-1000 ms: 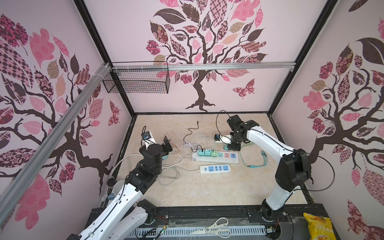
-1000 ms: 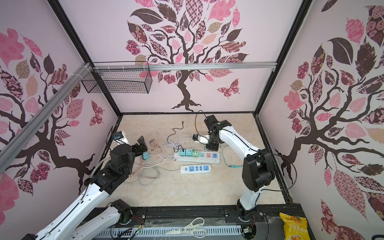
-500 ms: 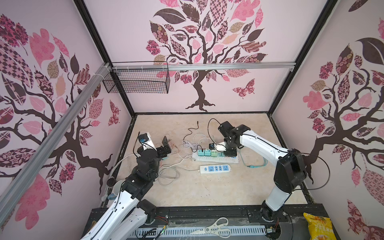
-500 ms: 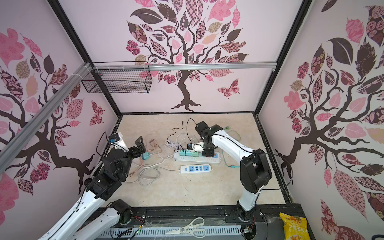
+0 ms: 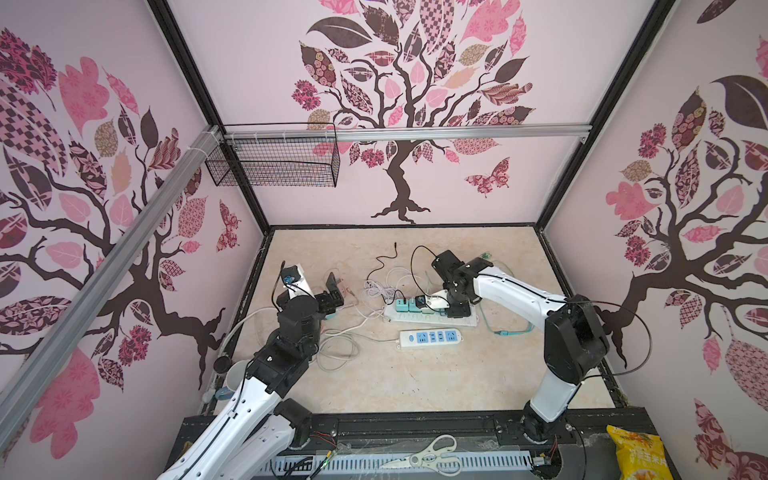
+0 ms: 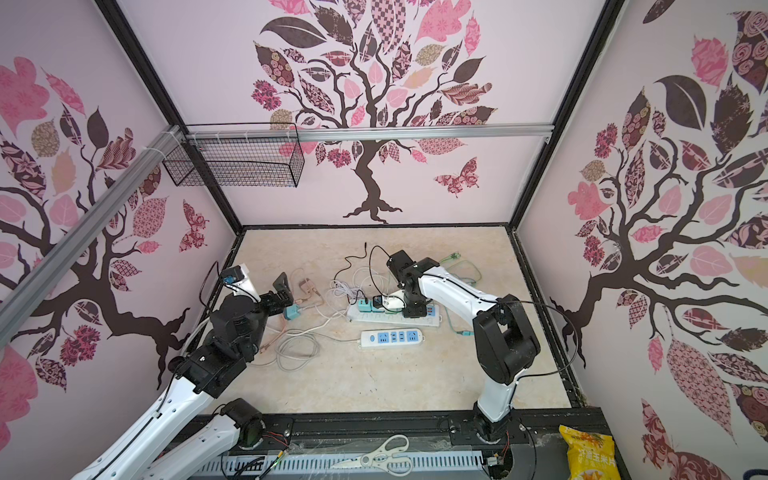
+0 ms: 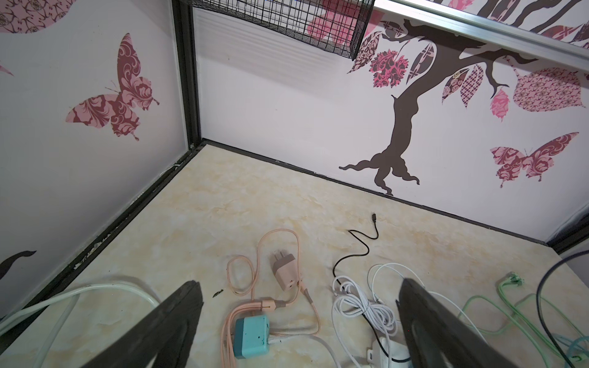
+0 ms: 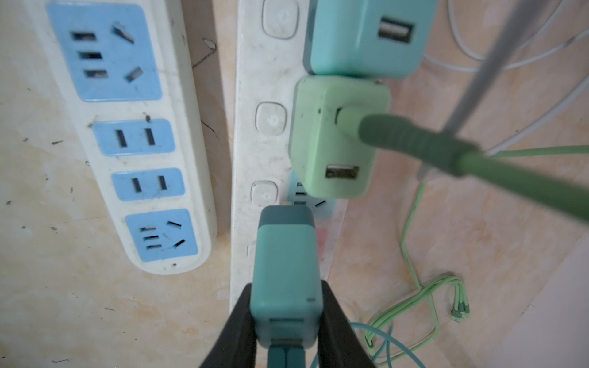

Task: Insert the plug
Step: 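Push the teal charger into the socket beside the pale green charger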

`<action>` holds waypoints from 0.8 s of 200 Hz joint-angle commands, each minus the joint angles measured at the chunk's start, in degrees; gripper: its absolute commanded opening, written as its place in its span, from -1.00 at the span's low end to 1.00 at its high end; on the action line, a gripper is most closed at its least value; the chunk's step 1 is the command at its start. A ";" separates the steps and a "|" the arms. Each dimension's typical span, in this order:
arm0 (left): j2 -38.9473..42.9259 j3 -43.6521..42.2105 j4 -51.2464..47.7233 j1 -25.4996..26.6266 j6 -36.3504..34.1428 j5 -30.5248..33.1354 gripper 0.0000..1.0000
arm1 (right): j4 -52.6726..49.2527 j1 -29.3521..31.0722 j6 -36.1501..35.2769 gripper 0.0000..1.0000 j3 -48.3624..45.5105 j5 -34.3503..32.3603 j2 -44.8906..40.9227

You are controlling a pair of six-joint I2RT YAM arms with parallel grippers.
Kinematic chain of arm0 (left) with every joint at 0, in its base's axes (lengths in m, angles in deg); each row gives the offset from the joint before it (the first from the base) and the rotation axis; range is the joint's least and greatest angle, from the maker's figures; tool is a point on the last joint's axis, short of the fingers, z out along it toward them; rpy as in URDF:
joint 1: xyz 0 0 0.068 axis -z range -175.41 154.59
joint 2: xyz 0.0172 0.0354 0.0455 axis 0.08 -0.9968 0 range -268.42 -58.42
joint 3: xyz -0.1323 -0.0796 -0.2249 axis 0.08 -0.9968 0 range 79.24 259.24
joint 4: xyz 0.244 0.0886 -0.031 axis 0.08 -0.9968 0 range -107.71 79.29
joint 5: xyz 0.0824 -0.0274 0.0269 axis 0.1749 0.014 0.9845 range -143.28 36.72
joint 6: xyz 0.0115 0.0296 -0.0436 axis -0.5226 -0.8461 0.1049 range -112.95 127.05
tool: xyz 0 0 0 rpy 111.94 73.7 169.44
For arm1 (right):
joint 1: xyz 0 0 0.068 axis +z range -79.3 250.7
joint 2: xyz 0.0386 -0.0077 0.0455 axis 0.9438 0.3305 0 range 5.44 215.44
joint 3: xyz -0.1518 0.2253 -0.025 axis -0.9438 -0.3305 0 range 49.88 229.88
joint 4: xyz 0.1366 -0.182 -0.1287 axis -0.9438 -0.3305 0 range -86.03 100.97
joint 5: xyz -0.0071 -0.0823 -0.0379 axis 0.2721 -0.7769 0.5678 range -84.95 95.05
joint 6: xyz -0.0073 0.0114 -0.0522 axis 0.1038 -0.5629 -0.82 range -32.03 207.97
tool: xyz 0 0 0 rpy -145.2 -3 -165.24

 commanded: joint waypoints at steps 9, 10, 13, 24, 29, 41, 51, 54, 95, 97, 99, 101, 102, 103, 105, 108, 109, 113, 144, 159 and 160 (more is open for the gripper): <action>-0.50 -0.80 0.75 -0.21 -0.15 0.55 0.97 | 1.63 0.77 -1.71 -1.00 -0.62 -1.98 1.44; -0.55 -0.80 0.71 -0.20 -0.14 0.53 0.97 | 1.69 0.81 -1.76 -1.00 -0.58 -1.96 1.49; -0.54 -0.72 0.73 -0.23 -0.14 0.51 0.97 | 1.72 0.82 -1.75 -1.00 -0.53 -1.96 1.52; -0.71 -0.71 0.70 -0.21 -0.14 0.16 0.97 | 1.77 1.06 -1.70 -1.00 -0.48 -1.59 1.70; -0.80 -0.68 0.76 -0.19 -0.22 0.00 0.97 | 1.86 1.23 -1.55 -1.00 -0.57 -1.37 1.79; -0.90 -0.70 0.73 -0.18 -0.48 -0.20 0.97 | 1.97 1.58 -1.50 -1.00 -0.70 -1.15 2.05; -0.98 -0.70 0.61 -0.27 -0.49 -0.18 0.97 | 1.64 1.85 -1.38 -1.00 -0.67 -0.96 2.35; -1.02 -0.70 0.62 -0.27 -0.49 -0.20 0.97 | 1.44 1.94 -1.33 -1.00 -0.62 -0.89 2.44; -1.23 -0.53 0.20 -0.21 0.18 1.73 0.97 | -1.55 2.68 0.18 -1.00 0.45 1.18 3.12; -1.31 -0.48 0.09 -0.21 0.31 1.95 0.97 | -1.85 2.69 0.34 -1.00 0.59 1.27 3.29; -1.35 -0.39 0.07 -0.19 0.37 2.21 0.97 | -2.17 2.72 0.49 -1.00 0.73 1.18 3.47; -1.43 -0.36 -0.05 -0.18 0.49 2.42 0.97 | -2.47 2.75 0.66 -1.00 0.92 1.18 3.58; -1.45 -0.40 -0.08 -0.23 0.53 2.52 0.97 | -2.58 2.75 0.76 -1.00 0.97 1.15 3.74; -1.42 -0.38 -0.10 -0.20 0.59 2.65 0.97 | -2.68 2.80 0.90 -1.00 1.03 1.09 3.87; -1.51 -0.31 -0.29 -0.25 0.70 2.82 0.97 | -2.86 2.77 1.05 -1.00 1.15 1.00 4.07; -1.60 -0.20 -0.43 -0.26 0.90 3.32 0.97 | -3.08 2.80 1.34 -1.00 1.37 0.80 4.42; -1.59 -0.19 -0.54 -0.22 0.95 3.45 0.97 | -3.15 2.78 1.45 -1.00 1.41 0.65 4.47; -1.77 -0.06 -0.77 -0.23 1.24 4.04 0.97 | -3.40 2.76 1.81 -1.00 1.71 0.25 5.02; -2.68 1.05 -2.73 -0.22 1.72 5.96 0.97 | -5.06 2.82 3.41 -1.00 4.26 -4.32 8.76; -2.70 1.05 -2.68 -0.19 1.70 5.94 0.97 | -5.48 2.77 4.39 -1.00 5.68 -4.35 10.47; -2.70 1.05 -2.72 -0.23 1.70 5.94 0.97 | -5.49 2.76 4.47 -1.00 5.81 -4.30 10.57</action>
